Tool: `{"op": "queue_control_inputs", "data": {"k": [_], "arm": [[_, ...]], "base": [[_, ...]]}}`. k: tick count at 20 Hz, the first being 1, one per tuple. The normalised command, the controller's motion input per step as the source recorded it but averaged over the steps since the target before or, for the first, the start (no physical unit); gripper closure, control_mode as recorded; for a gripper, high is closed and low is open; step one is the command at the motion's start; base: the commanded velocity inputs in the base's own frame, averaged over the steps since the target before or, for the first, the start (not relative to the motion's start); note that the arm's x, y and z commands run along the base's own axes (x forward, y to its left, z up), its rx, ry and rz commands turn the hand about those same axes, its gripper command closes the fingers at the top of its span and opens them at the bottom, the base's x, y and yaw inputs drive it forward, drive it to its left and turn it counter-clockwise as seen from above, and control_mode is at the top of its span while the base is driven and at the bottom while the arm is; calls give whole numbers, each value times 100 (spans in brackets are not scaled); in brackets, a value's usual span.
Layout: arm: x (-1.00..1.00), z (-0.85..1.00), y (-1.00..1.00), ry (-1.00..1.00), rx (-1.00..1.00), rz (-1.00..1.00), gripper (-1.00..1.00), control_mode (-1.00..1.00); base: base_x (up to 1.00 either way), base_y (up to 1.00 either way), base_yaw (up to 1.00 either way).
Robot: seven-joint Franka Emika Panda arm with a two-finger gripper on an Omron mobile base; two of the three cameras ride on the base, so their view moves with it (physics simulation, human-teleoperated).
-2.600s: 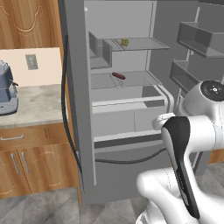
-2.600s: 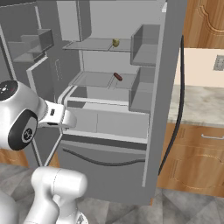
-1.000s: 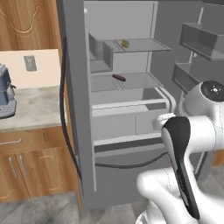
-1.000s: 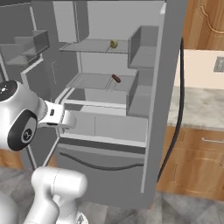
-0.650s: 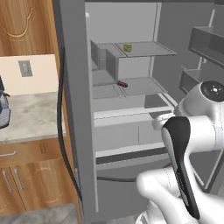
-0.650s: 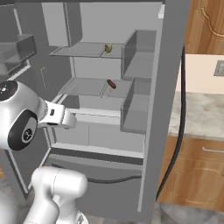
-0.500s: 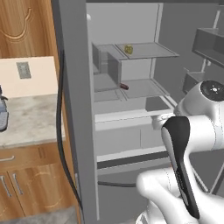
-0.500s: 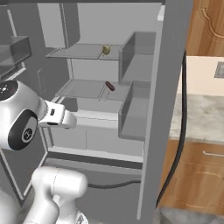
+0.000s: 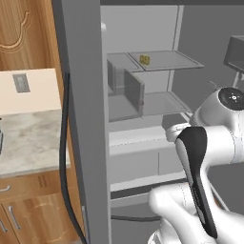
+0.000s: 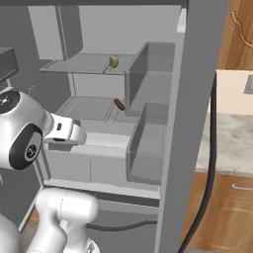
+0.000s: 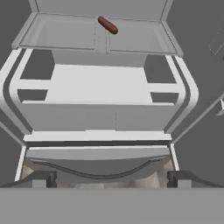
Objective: Retrieve the sausage and cheese from the fridge and place them on the cutting board on the counter.
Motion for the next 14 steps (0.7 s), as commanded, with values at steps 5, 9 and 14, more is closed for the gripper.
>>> {"op": "queue_control_inputs", "data": {"k": [5,9,14], "arm": [[0,0,0,0,0,0,-100,100],[0,0,0,0,0,0,-100,100],[0,0,0,0,0,0,-100,100]], "base": [[29,0,0],[0,0,0],[0,0,0]]}}
